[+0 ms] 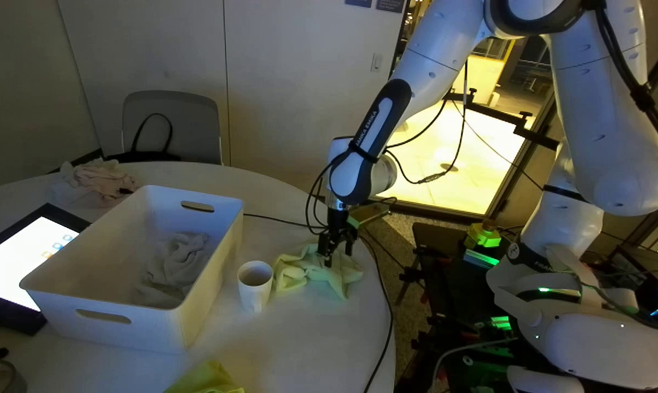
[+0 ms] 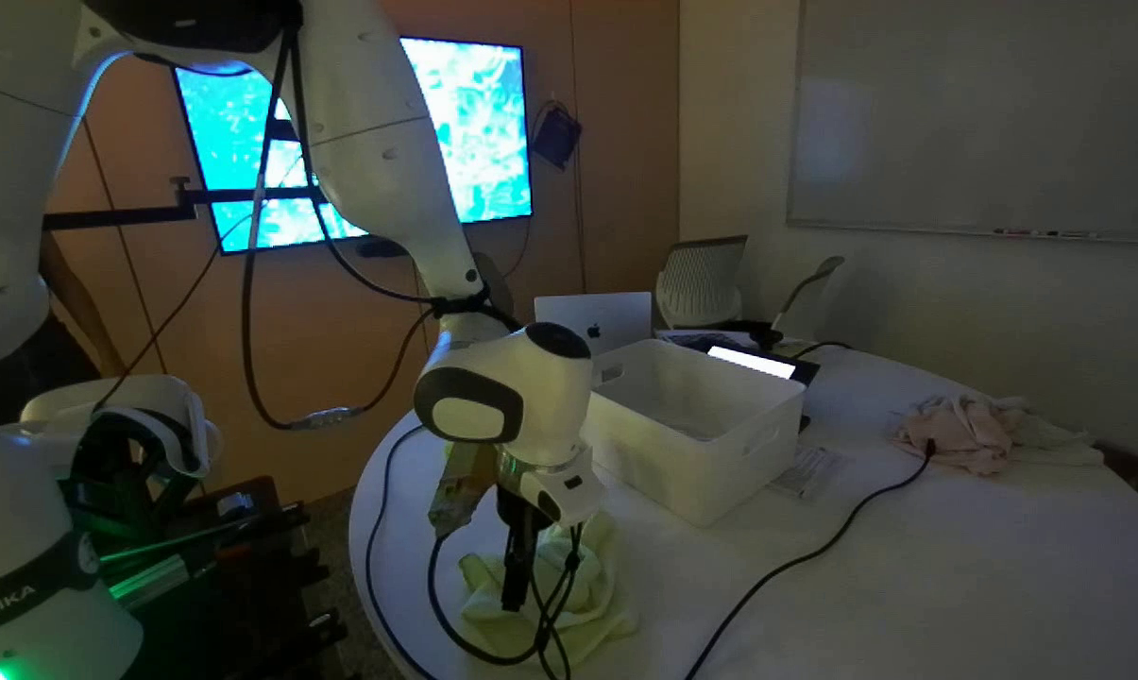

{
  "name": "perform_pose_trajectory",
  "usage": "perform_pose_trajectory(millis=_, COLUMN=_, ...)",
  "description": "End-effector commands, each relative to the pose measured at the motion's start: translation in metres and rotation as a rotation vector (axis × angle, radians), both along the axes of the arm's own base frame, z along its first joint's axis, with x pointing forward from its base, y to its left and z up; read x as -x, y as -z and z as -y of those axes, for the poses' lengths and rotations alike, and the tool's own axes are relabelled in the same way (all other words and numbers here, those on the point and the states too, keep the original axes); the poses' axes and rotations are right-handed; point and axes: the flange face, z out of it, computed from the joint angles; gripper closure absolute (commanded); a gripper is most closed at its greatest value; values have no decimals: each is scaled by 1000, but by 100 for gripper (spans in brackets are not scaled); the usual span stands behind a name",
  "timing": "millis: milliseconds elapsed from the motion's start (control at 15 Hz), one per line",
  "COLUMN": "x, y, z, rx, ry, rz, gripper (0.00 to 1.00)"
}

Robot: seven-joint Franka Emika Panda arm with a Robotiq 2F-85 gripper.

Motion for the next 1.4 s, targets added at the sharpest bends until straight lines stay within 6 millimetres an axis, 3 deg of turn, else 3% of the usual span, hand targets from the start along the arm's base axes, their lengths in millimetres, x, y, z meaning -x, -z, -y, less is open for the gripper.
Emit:
perform_pose_trajectory(millis=0, x=-13, y=9, z=9, rx=-17, ry=-32, rz=52, gripper=0)
perform_pose_trajectory(millis=667, x=-30, y=20, z=48, rx=-14, ry=-68, rz=97, gripper=0)
perform_pose_trajectory(millis=1333, x=-20, y=17, z=65, rx=-14, ry=-56, rz=110, gripper=0)
